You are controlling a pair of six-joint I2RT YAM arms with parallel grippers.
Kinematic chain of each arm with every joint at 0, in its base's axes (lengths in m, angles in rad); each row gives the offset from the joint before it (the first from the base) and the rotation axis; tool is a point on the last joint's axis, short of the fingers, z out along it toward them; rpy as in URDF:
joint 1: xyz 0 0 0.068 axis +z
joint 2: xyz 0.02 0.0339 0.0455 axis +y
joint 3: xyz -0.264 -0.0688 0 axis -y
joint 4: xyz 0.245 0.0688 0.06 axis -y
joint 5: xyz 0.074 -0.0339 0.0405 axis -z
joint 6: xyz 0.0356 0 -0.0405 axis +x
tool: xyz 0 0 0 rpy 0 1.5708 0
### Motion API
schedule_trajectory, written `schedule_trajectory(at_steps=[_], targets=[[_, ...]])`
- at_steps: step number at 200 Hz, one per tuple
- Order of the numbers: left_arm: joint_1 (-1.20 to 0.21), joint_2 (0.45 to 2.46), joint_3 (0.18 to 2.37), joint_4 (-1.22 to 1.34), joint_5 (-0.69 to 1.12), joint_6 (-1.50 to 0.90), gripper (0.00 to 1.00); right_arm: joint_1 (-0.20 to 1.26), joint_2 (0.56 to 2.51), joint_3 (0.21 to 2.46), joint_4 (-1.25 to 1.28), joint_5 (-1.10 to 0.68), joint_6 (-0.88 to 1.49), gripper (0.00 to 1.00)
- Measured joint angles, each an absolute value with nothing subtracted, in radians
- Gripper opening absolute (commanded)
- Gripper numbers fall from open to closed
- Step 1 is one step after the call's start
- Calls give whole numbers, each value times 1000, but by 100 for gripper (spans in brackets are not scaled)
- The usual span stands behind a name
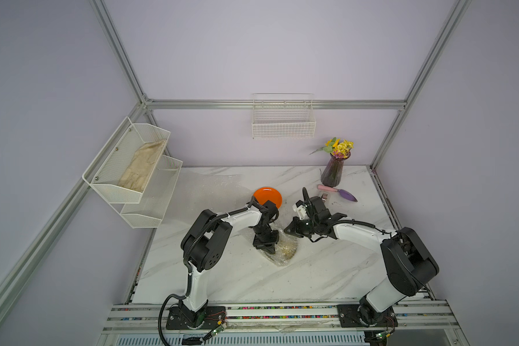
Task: Wrap dinner plates in bubble wrap
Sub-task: Wrap the plate in the bubble wrap.
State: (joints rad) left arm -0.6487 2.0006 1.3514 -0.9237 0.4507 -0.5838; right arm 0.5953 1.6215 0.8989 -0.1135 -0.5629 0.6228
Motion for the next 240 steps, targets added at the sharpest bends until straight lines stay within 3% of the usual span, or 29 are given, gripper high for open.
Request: schedule_trajectory(at_steps=[57,99,134,153,204,223,240], targets=[[-650,1987,1352,-952,433,-595,13,630,1740,874,-102,-526,640,0],[-655,1963,1468,-1039,325,-621,24,650,1742,877,-103,-528,630,0],[-672,1940,1598,-1023,374,-629,16,650,1754,885,-103,-537,630,0],[-691,1929,1591,-1022,390,-635,17,650,1763,893,-105,-545,630,0],[-696,1868,1441,-977,416,-665,31,650,1777,901,-99,-571,631,0],[-694,1893,1399,-966,392,-670,31,650,1781,901,-94,-588,630,0],[-693,1928,1372,-962,361,-669,29,650,1780,903,-98,-598,630,7]])
